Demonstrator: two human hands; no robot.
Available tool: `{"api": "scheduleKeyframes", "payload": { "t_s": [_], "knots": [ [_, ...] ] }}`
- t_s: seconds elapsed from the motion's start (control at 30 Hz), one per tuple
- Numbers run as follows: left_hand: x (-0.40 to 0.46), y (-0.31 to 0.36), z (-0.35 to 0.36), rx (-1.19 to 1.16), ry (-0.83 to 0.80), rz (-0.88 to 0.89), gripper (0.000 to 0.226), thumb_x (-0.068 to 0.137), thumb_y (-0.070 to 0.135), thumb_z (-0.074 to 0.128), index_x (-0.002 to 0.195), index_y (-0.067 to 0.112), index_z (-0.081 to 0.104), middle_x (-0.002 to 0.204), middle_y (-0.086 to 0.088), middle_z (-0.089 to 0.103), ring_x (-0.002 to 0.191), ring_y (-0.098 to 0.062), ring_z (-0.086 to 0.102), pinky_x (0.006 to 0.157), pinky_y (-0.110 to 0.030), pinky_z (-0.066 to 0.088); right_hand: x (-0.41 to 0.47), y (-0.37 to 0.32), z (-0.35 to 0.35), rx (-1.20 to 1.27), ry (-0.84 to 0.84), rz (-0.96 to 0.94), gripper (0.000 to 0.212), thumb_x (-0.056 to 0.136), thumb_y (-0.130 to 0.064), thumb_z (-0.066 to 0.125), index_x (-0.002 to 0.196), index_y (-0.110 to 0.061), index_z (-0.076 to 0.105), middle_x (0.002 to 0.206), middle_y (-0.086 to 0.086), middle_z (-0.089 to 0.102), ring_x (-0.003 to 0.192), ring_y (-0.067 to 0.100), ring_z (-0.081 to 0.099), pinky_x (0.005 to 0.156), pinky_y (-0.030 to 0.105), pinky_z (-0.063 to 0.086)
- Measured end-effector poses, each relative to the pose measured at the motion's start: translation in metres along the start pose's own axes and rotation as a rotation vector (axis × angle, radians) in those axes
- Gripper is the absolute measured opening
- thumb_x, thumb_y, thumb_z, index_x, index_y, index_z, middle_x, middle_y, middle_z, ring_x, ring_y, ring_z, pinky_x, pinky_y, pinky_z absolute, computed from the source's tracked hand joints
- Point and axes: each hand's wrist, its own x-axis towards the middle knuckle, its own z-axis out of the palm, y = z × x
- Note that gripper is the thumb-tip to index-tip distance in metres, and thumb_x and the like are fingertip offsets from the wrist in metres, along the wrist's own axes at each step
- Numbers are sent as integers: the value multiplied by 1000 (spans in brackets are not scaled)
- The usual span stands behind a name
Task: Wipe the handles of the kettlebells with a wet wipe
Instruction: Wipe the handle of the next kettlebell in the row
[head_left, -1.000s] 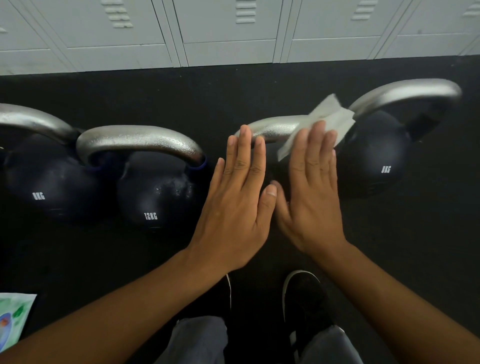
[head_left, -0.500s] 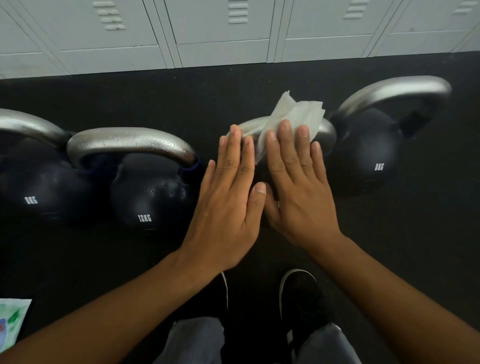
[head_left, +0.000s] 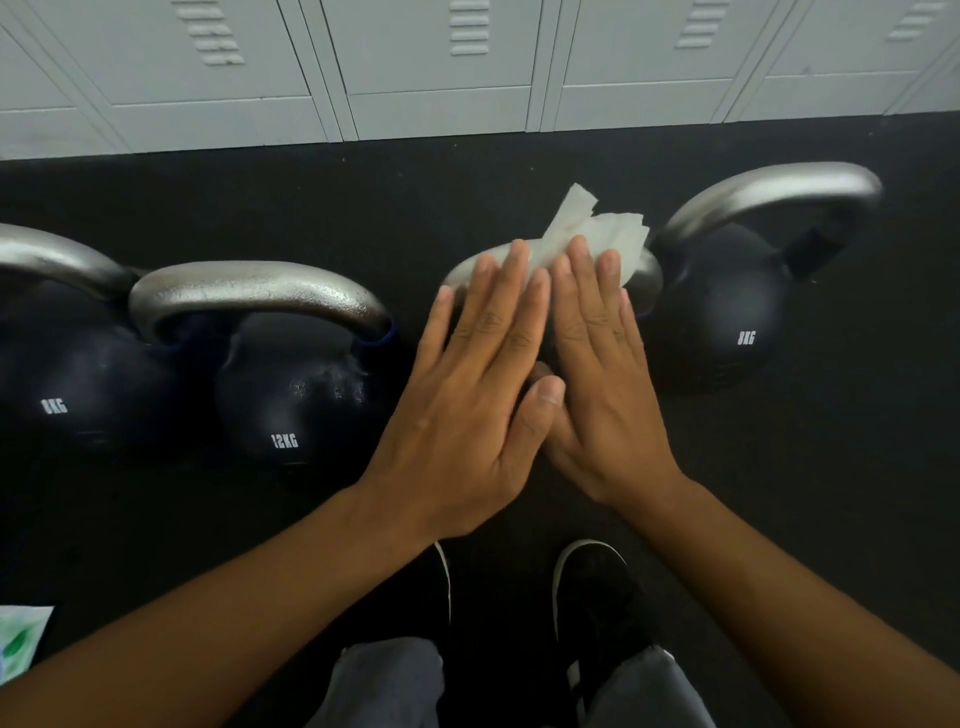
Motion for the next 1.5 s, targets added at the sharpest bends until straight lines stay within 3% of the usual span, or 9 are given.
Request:
{"api": "scheduleKeyframes", "payload": {
  "t_s": [0.13,0.3,0.57,0.73,1.07,1.33,1.5],
  "knots": [
    [13,-3,0,49,-68,113,65,110,40,21,162,0,14,172,-15,10,161,-26,4,126,-60,12,-1,-3,-9,196,52,28,61,106,-17,33,161,3,18,172,13,10,163,27,1,132,48,9],
    [9,-16,0,367,-97,105,67,110,47,12,165,9,10,174,-8,5,161,-23,1,123,-66,10,3,0,-13,211,164,135,61,106,-17,27,161,6,18,172,14,13,163,28,6,132,51,12],
    [7,-9,1,265,-28,91,64,110,37,31,162,2,20,172,-17,11,160,-31,4,128,-56,12,8,4,-10,72,154,199,58,109,-22,26,163,-1,21,174,12,16,163,24,4,132,47,10],
    [25,-5,3,403,-54,162,61,111,33,25,163,3,15,173,-13,7,160,-28,2,128,-54,13,8,7,-11,70,150,180,57,109,-20,26,163,-1,22,173,13,19,163,25,8,132,47,11],
    [-9,-28,11,504,-20,5,67,109,32,31,163,2,7,172,-17,1,160,-34,1,128,-57,11,11,1,-10,55,173,242,59,108,-24,26,164,-4,22,174,8,16,162,20,7,133,40,9],
    [17,-9,14,552,2,75,64,111,34,22,164,4,2,172,-16,-2,159,-35,-2,128,-56,9,13,0,-8,23,137,217,61,108,-27,25,164,-4,18,174,12,11,163,28,-1,132,47,6],
    [-4,-28,16,572,35,22,68,108,27,35,163,3,4,171,-18,-2,160,-35,1,128,-57,11,11,-1,-10,36,123,204,60,108,-25,27,165,-6,18,175,10,10,163,27,-2,132,48,6]
  ]
}}
